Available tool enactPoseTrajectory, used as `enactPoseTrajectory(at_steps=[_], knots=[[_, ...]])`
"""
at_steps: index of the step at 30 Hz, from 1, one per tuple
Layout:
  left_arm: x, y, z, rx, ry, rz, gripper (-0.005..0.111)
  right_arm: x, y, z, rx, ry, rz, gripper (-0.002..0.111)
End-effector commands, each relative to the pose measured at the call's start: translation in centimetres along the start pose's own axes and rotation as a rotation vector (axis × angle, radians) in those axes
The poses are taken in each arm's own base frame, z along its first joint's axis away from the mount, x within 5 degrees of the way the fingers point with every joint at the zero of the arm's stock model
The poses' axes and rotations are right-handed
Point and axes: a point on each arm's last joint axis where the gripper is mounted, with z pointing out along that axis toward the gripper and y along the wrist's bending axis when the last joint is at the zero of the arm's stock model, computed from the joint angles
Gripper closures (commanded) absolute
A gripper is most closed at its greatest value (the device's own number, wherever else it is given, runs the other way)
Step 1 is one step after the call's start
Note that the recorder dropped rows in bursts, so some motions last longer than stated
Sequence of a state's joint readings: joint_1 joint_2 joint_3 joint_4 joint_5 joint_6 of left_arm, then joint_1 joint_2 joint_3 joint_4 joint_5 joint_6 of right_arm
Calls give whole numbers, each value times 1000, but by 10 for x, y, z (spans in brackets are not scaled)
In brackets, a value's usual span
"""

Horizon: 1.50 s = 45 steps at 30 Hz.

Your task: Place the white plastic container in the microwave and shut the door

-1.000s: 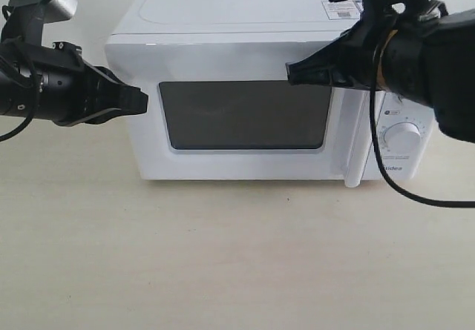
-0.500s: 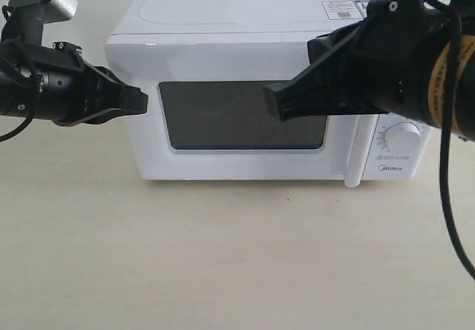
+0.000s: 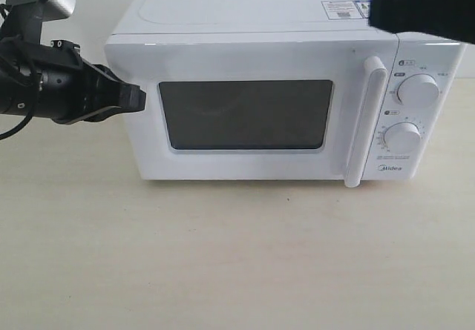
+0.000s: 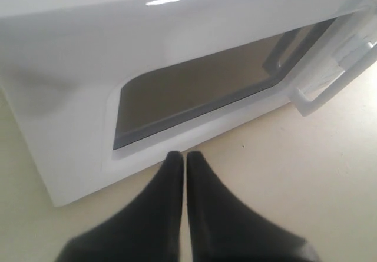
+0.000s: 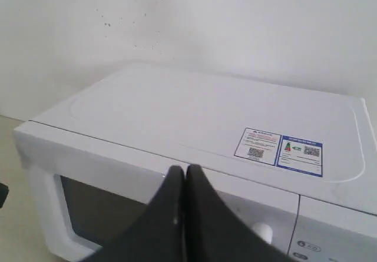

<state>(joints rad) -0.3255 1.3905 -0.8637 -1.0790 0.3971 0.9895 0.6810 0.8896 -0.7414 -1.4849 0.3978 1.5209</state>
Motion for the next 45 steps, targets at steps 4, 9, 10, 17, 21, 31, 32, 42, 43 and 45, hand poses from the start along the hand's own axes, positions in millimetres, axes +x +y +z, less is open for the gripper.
enactPoseTrajectory(at_steps=[4, 9, 10, 17, 21, 31, 32, 42, 43, 45], knots=[[-1, 0, -2, -6, -14, -5, 102, 26, -34, -47, -69, -92, 41, 109], [-1, 0, -2, -6, -14, -5, 102, 37, -46, -105, 69, -292, 170, 109], [-1, 0, -2, -3, -12, -5, 102, 36, -46, -110, 77, -312, 165, 109], [-1, 0, -2, -5, -13, -5, 102, 33, -48, -120, 135, -373, 120, 109], [-1, 0, -2, -5, -13, -5, 102, 37, -59, -121, 253, -350, 175, 109], [-1, 0, -2, -7, -14, -5, 102, 49, -60, -118, 285, -198, 71, 109], [-1, 0, -2, -7, -14, -5, 102, 49, -60, -118, 286, -193, 72, 109], [-1, 0, -2, -4, -13, -5, 102, 59, -62, -118, 307, -67, -8, 109], [-1, 0, -2, -4, -13, -5, 102, 59, -62, -118, 307, -67, -10, 109], [-1, 0, -2, -2, -11, -5, 102, 60, -62, -118, 309, -59, -24, 109]])
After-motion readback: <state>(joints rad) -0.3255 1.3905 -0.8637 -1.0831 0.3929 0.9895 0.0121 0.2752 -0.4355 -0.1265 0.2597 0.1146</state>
